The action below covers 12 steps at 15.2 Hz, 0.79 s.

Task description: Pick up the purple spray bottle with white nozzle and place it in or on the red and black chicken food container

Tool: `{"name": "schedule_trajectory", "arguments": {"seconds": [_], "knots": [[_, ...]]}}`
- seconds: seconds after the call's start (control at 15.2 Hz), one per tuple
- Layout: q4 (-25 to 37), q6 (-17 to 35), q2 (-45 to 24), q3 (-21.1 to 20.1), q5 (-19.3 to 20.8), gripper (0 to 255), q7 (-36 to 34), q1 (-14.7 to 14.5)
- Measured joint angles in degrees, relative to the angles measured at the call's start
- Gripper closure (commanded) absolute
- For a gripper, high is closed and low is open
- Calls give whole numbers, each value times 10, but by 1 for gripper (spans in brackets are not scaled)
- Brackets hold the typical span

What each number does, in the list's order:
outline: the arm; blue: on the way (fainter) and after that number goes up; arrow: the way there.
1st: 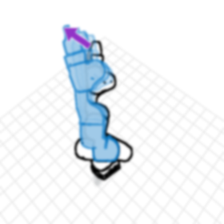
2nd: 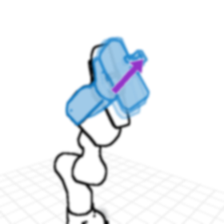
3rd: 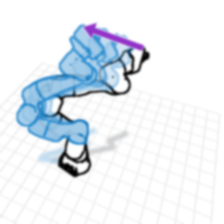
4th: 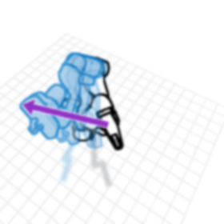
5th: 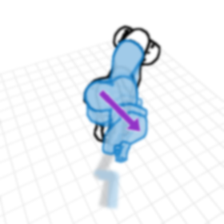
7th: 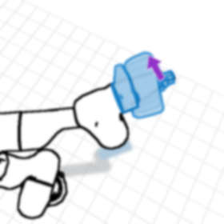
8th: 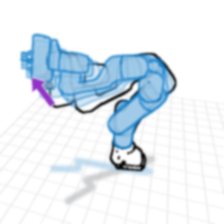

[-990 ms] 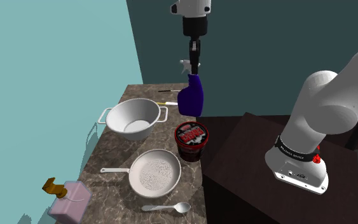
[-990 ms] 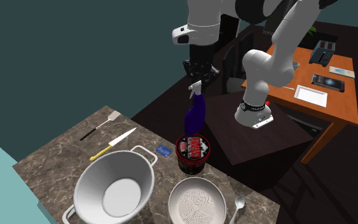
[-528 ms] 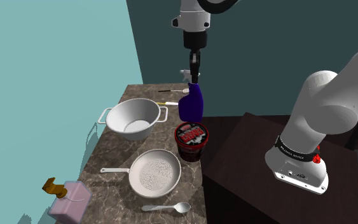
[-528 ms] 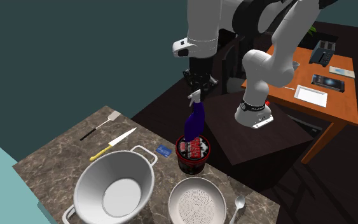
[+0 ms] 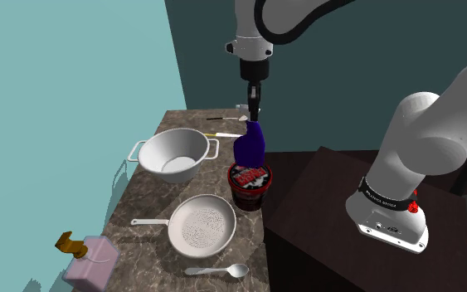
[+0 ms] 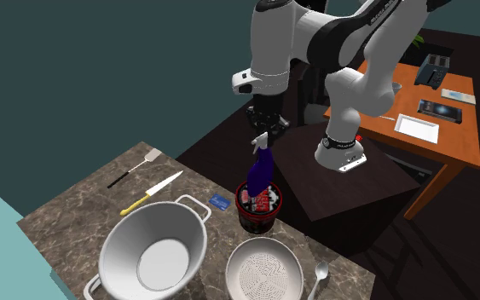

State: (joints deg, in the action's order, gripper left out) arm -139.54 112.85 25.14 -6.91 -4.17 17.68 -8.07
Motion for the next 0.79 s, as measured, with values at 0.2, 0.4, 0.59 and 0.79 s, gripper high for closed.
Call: {"name": "schedule_trajectory", "arguments": {"seconds": [0.2,0.4,0.59,0.79], "knots": [[-15,24,-9,-1,0,255,0,0],[-34,50,-16,-2,-1,255,1,0],[-40,60,-20,-3,-1,255,0,0],[-39,62,-21,-3,-1,255,0,0]]}}
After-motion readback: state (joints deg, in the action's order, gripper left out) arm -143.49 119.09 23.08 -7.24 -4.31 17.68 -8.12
